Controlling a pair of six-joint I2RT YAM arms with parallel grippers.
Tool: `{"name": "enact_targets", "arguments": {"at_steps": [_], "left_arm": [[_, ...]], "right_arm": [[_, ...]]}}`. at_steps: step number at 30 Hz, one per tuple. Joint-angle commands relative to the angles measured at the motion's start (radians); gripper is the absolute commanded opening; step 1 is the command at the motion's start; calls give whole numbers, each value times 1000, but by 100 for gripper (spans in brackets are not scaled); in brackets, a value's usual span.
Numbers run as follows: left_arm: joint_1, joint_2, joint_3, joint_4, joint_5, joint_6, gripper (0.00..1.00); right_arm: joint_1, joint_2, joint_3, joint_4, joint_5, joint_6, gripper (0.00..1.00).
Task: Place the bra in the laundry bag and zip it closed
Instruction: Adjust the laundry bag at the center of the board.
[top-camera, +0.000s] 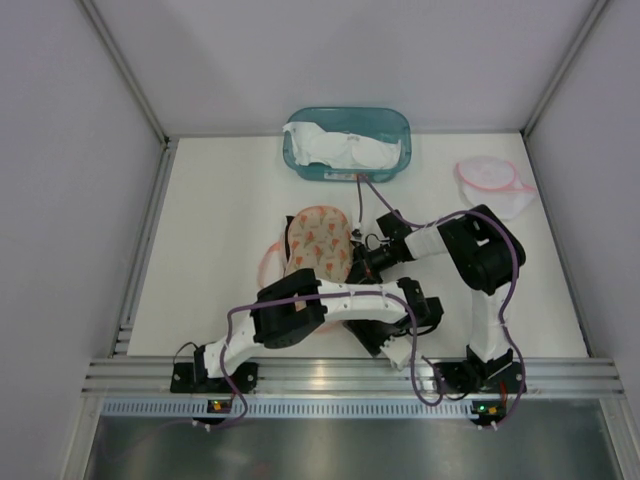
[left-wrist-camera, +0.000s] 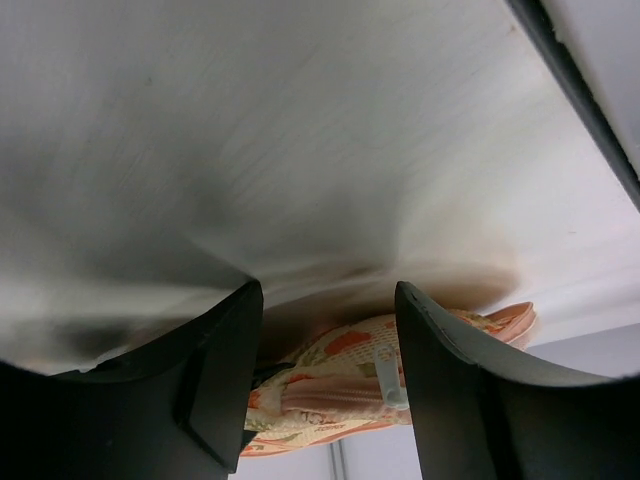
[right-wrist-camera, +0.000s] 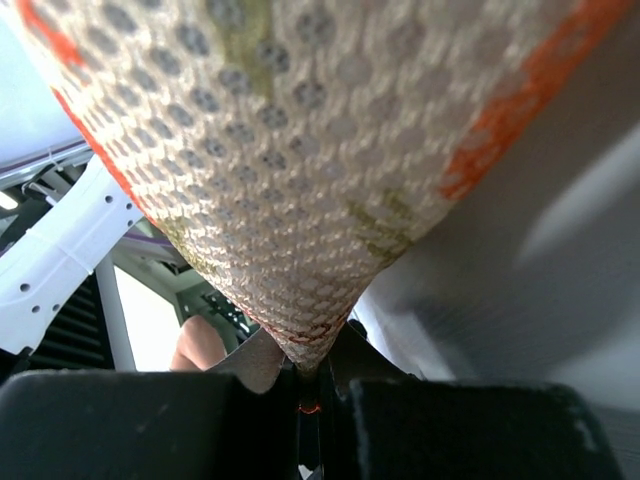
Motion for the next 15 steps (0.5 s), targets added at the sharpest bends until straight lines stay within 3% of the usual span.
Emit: {"name": "enact_targets", "arguments": {"at_steps": [1, 6, 9, 15], "left_arm": [[5, 6, 28, -107, -32, 6, 61], [5, -3, 20, -131, -29, 10, 59], [5, -13, 12, -130, -14, 7, 50], [1, -28, -1, -160, 17, 7, 21]], "right_arm": [[1, 9, 24, -48, 22, -19, 0], [0, 12, 30, -65, 25, -34, 0], [1, 17, 38, -74, 27, -42, 0], [-2, 15, 45, -85, 25, -51, 0]]}}
